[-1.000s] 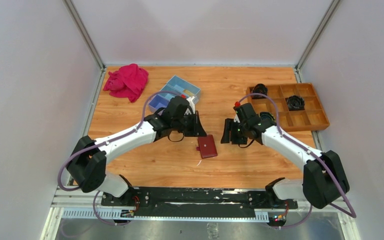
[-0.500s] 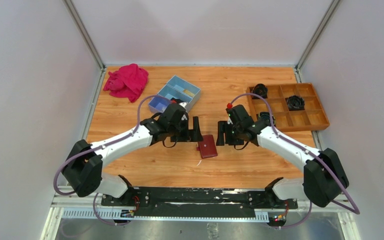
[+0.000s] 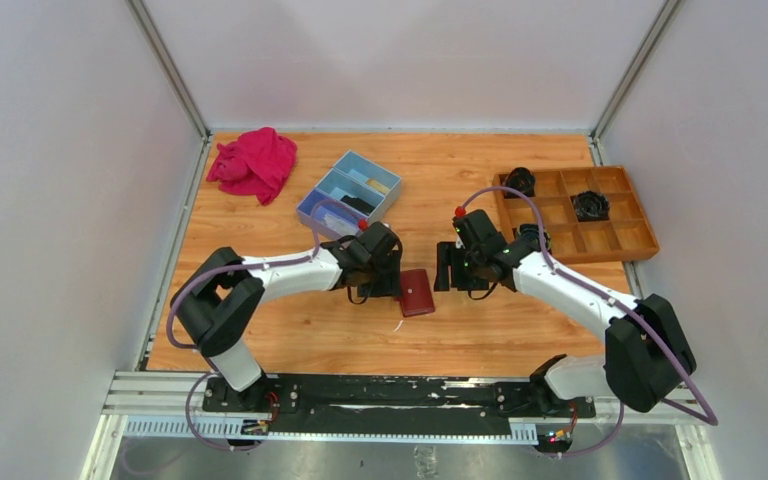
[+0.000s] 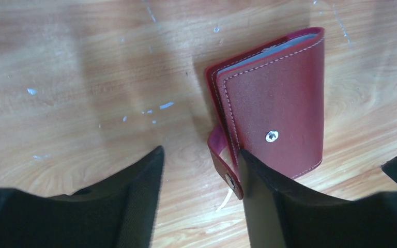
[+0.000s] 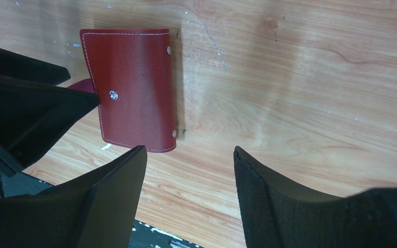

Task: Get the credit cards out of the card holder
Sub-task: Open the card holder at the center of the board.

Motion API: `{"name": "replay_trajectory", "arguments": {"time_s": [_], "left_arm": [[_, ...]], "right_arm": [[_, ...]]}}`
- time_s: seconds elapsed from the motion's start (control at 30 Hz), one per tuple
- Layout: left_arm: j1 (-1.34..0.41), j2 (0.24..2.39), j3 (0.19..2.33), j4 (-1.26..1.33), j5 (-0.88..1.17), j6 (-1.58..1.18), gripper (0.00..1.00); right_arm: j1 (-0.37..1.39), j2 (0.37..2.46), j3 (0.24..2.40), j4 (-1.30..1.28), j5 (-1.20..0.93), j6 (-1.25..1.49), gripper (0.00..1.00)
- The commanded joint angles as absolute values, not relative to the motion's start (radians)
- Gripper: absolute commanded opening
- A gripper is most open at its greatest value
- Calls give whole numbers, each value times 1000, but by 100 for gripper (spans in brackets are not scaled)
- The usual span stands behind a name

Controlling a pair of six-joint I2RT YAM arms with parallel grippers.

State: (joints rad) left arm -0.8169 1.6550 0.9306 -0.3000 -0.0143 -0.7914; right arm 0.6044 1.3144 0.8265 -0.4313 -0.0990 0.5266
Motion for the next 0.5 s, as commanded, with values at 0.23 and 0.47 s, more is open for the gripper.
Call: {"name": "replay_trajectory", "arguments": {"time_s": [0.23,0.47], "left_arm": [[-822,1625,977,-292,-70,-804,3],[-827,1536,1024,-301,-6,-775,0]], "right_arm": [[613,1326,838,-460,-80,539,66],[612,1303,847,-470,-58,544,65]]}}
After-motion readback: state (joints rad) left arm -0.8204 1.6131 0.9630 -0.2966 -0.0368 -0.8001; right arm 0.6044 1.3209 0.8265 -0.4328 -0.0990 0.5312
